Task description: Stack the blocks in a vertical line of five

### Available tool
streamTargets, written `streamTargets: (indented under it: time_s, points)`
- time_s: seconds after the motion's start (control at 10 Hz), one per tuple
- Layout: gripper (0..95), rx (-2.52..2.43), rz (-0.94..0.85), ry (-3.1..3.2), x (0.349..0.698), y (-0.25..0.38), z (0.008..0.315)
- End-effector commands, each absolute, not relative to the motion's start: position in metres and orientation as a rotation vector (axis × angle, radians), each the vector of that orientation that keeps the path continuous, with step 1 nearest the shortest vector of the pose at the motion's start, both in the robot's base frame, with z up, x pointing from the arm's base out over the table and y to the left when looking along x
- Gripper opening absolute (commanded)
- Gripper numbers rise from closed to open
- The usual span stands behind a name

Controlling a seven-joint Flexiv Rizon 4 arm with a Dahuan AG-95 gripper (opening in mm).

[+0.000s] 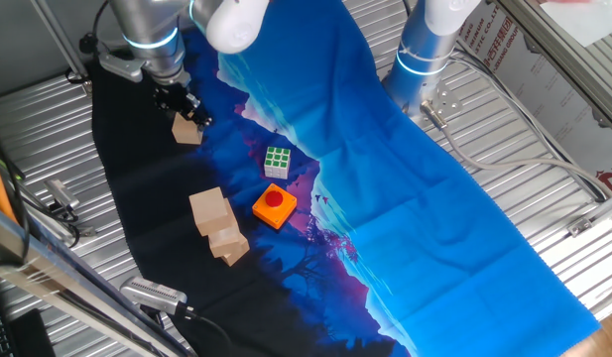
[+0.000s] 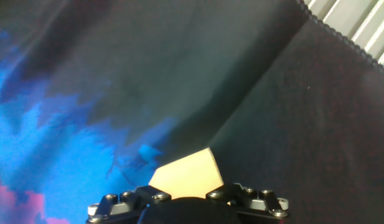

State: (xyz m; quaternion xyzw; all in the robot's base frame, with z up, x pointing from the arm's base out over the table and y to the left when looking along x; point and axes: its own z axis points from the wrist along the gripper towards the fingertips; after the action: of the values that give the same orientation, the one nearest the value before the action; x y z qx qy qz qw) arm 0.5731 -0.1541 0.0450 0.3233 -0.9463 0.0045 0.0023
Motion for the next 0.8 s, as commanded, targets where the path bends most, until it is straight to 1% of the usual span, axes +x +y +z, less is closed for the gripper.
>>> streamTargets:
  time_s: [0.1,0.5,0.6,0.7,0.8]
  points:
    - [76.0,1.008,0.014,-2.966,0.572,-0.154,0.046]
    - [76.0,0.988,0.012,-2.972,0.574,-0.156,0.037]
    - [38.0,0.968,0.010,-2.974,0.574,-0.156,0.036]
    - [38.0,0.944,0.009,-2.975,0.574,-0.156,0.036]
    - [0.0,0.935,0.006,-2.974,0.574,-0.156,0.036]
